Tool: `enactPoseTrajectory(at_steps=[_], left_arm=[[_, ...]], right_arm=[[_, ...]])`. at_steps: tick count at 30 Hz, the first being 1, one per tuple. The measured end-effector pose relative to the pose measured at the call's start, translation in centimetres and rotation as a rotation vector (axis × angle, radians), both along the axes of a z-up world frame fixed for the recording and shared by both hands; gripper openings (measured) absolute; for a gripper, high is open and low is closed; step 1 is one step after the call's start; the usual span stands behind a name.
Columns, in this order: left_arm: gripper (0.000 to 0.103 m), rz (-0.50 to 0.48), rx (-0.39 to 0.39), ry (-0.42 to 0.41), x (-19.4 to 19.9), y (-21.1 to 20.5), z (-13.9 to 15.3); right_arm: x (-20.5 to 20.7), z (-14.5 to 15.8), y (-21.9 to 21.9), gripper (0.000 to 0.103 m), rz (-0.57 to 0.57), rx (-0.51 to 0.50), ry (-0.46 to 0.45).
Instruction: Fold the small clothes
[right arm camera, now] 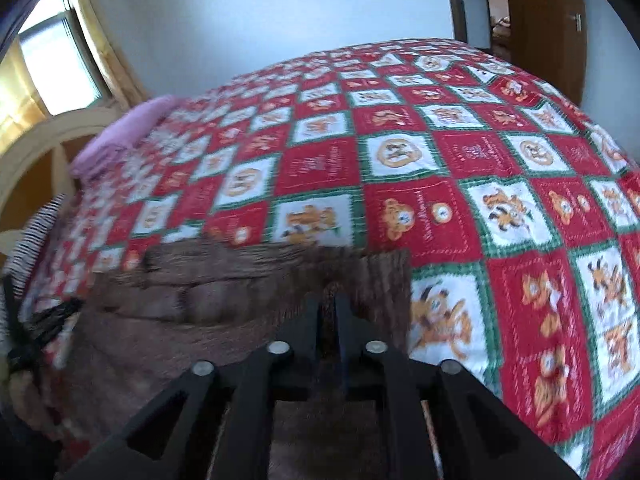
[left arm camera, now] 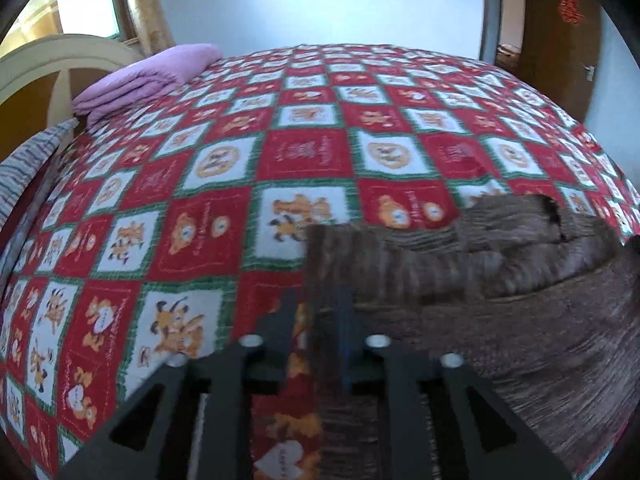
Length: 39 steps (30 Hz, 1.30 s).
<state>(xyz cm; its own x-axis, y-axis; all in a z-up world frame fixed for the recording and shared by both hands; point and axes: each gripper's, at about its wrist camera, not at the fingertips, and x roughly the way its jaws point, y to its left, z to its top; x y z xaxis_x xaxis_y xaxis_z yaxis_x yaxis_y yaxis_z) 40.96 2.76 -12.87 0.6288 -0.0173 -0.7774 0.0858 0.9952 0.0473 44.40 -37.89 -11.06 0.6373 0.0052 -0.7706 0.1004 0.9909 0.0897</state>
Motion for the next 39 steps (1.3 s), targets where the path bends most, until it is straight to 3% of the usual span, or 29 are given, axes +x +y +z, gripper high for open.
enactPoseTrajectory(at_steps=[2,4,5,7,11,12,15,18,20,22,24,26,29,33,39], left_arm=[[0.052,0.011,0.017,-0.010,-1.1,0.7,0.3],[0.078,-0.015,0.078,-0.065,-3.1,0.8,0.7],[0.083,-0.038,0.116,-0.089,-4.0,0.6,0.7],[0.103,-0.104,0.209,-0.110,-5.1,0.0,-0.1],[0.103,-0.213,0.408,-0.151,-5.8,-2.2,-2.2],[0.103,-0.218,0.434,-0.175,-5.5,-2.7,-2.2],[0.103,-0.184,0.479,-0.198,-3.3,-3.6,-1.8],[0.103,-0.080,0.581,-0.226,0.9,-3.9,-1.7],[0.103,-0.002,0.559,-0.191,3.3,-2.7,-1.1],[0.103,0.073,0.488,-0.165,4.6,-0.6,0.1],[0.103,0.102,0.429,-0.151,4.6,1.3,0.8],[0.103,0.110,0.429,-0.141,4.2,2.5,0.5],[0.103,0.087,0.399,-0.136,2.5,3.5,-0.2],[0.102,0.039,0.266,-0.150,0.1,3.4,0.4],[0.082,-0.081,0.119,-0.142,0.3,0.5,1.3]], right_arm=[[0.0,-0.1,0.0,0.064,0.000,-0.023,-0.013],[-1.2,0.1,0.4,0.064,0.020,-0.033,-0.021],[-1.6,0.0,0.9,0.064,0.042,-0.051,-0.010],[-2.7,-0.6,3.1,0.064,0.144,-0.143,0.043],[-4.3,-3.3,7.6,0.064,0.321,-0.420,0.131],[-4.4,-3.5,8.3,0.065,0.336,-0.482,0.115],[-2.1,-3.3,9.1,0.065,0.346,-0.530,0.107],[2.7,-2.4,8.9,0.065,0.291,-0.530,0.109],[5.3,-0.7,8.2,0.065,0.200,-0.536,0.049],[6.2,1.4,7.1,0.065,0.117,-0.453,-0.018],[6.0,2.2,5.9,0.065,0.088,-0.375,-0.036],[5.3,1.8,5.1,0.065,0.089,-0.363,-0.021],[3.2,1.1,3.5,0.065,0.077,-0.337,-0.024],[1.0,0.7,0.5,0.065,0.053,-0.157,-0.004],[-0.4,0.5,-1.8,0.064,0.018,-0.076,-0.009]])
